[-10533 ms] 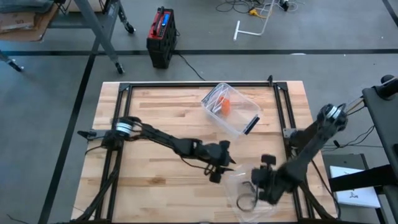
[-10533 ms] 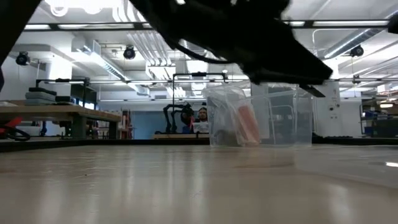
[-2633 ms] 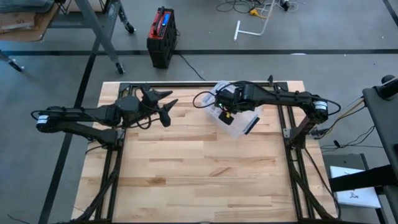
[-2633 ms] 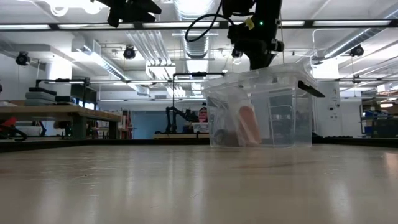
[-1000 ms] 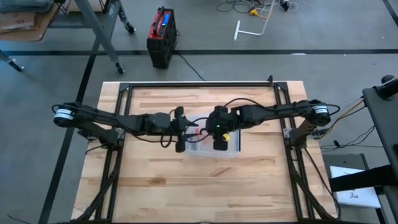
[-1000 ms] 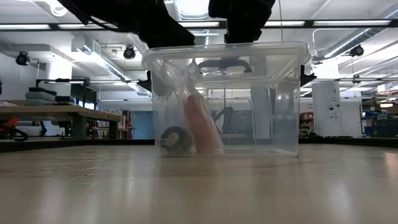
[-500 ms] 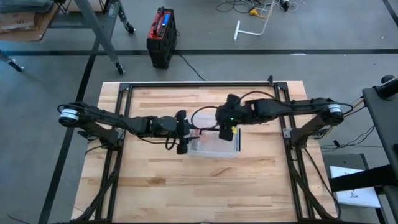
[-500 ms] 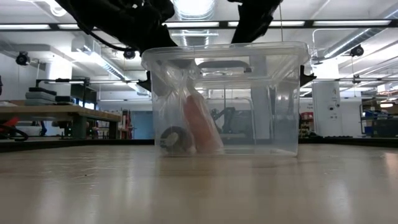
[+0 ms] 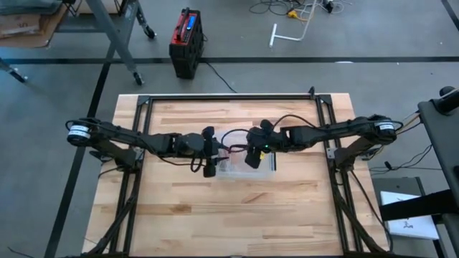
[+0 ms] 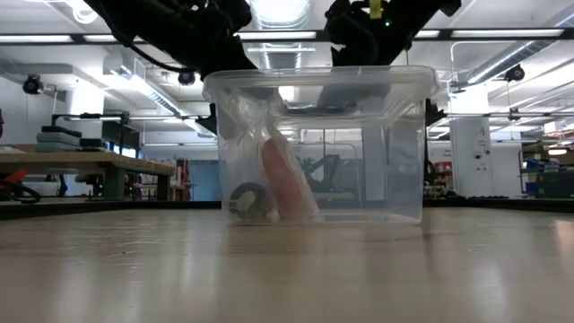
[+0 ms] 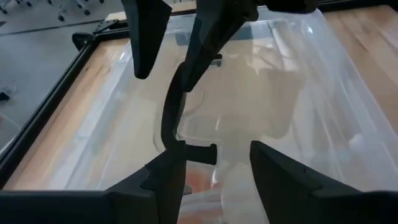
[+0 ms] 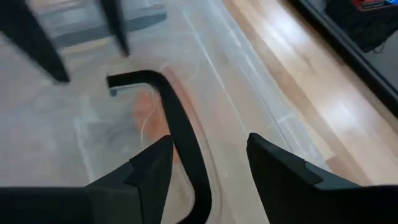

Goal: Roll bandage
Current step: Close the transparent bin on the table

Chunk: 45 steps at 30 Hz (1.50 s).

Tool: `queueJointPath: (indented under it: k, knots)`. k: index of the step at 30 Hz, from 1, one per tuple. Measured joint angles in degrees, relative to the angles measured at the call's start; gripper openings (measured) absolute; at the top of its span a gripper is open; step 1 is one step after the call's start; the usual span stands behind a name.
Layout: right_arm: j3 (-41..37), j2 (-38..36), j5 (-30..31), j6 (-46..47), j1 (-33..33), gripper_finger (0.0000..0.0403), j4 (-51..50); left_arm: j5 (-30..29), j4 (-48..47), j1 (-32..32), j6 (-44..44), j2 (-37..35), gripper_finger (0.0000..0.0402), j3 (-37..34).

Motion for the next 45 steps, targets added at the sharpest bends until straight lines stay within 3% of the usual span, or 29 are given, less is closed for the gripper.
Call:
queueJointPath:
  k: [5, 8, 11, 15, 19, 23, 30, 35, 45]
  knots:
    - [1.4, -5.3, -1.9, -1.2, 1.7, 0.0204, -2.1, 0.2, -0.5, 0.0, 0.0, -0.3, 0.0186, 3.9]
    - [-0.2, -12.3, 3.2, 0.2, 3.1, 0.0211, -5.0, 1.0, -0.5, 0.0, 0.0, 0.2, 0.0191, 6.6]
    - [-5.3, -19.6, 8.6, 4.9, 6.3, 0.0215, -10.9, 2.6, -0.2, 0.0, 0.0, 2.1, 0.0190, 9.4]
    - [-13.3, -28.7, 7.7, 11.5, 12.2, 0.0210, -15.5, 7.8, 0.1, 0.0, 0.2, 7.7, 0.0180, 15.2]
    - [-21.4, -33.0, 6.8, 17.4, 18.3, 0.0198, -17.0, 13.0, -1.2, 0.0, 1.9, 17.2, 0.0169, 23.9]
    - [-27.9, -33.4, 7.4, 22.2, 22.1, 0.0188, -15.0, 13.7, -5.7, 0.1, 3.6, 25.5, 0.0160, 32.0]
    - [-35.6, -30.8, 11.4, 20.9, 23.6, 0.0178, -3.5, 13.4, -13.1, 0.4, 4.7, 31.7, 0.0145, 39.5]
    - [-36.0, -29.2, 15.0, 11.4, 23.6, 0.0172, 9.0, 13.0, -13.7, 0.7, 4.9, 32.7, 0.0131, 39.0]
    - [-29.4, -29.7, 15.3, 4.2, 24.4, 0.0155, 6.9, 12.8, -14.0, 0.9, 5.9, 32.6, 0.0117, 36.8]
